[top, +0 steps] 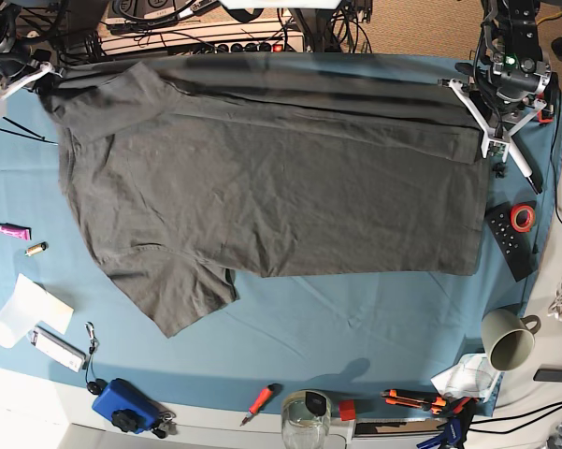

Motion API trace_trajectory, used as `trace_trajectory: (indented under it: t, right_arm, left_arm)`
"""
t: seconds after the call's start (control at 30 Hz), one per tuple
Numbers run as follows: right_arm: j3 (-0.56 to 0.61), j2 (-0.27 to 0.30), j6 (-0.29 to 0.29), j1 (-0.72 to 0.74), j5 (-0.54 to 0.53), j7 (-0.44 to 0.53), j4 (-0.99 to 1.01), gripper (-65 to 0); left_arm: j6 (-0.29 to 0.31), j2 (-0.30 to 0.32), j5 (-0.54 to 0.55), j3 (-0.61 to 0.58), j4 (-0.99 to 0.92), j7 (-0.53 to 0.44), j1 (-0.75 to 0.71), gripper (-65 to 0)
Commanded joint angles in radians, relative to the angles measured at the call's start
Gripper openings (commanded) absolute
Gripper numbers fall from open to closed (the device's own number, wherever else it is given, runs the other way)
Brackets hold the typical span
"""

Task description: Fold the T-shirt properly

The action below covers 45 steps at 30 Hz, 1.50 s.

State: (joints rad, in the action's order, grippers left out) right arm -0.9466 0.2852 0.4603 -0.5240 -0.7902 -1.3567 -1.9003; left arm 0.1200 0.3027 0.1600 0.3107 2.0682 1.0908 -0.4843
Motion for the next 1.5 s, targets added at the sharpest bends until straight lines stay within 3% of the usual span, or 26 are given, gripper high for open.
trace_trajectory:
  t: [0.0, 0.23, 0.33, 0.53, 0.67, 0.9, 1.1, 1.23, 1.37, 1.47]
  right_arm:
    - [-0.013, 0.023, 0.000, -0.005, -0.006, 0.019, -0.015, -49.4]
    - [-0.013, 0.023, -0.002, -0.005, -0.007, 0.026, -0.015, -47.3]
    - [-0.013, 0.023, -0.002, -0.005, -0.007, 0.046, -0.016, -47.4]
    - [-0.013, 0.023, -0.001, -0.005, -0.051, 0.116, -0.016, -47.4]
    - [-0.013, 0.023, -0.001, 0.025, -0.056, 0.116, -0.016, -47.4]
    - [-0.013, 0.023, -0.001, 0.115, -0.056, 0.116, -0.016, -47.4]
    - [-0.013, 0.023, 0.000, 0.159, -0.054, 0.140, -0.016, -47.4]
    - [-0.013, 0.023, 0.000, 0.161, -0.053, 0.139, -0.016, -47.4]
    - [-0.012, 0.023, 0.022, 0.143, -0.059, 0.065, -0.016, -47.4]
    - [-0.008, 0.021, 0.031, 0.090, -0.131, 0.029, -0.016, -47.4]
  left_arm:
    - [-0.008, 0.013, -0.010, 0.008, 0.016, -0.014, 0.000, -47.6]
    - [-0.007, 0.013, -0.017, 0.008, 0.016, -0.014, 0.000, -46.9]
    - [-0.008, 0.013, -0.072, 0.008, 0.016, -0.014, 0.000, -46.9]
    - [-0.105, 0.013, -0.187, 0.008, 0.032, -0.014, 0.000, -46.9]
    - [-0.132, 0.013, -0.194, 0.008, 0.065, -0.019, 0.003, -46.9]
    - [-0.132, 0.013, -0.194, 0.008, 0.108, -0.082, 0.003, -46.9]
    - [-0.132, 0.013, -0.194, 0.008, 0.109, -0.260, 0.013, -46.9]
    - [-0.132, 0.013, -0.177, 0.008, 0.109, -0.248, 0.061, -46.9]
    - [-0.131, 0.010, -0.135, 0.008, 0.109, -0.225, 0.069, -46.9]
    - [-0.131, 0.010, -0.135, 0.008, 0.109, -0.176, 0.069, -46.9]
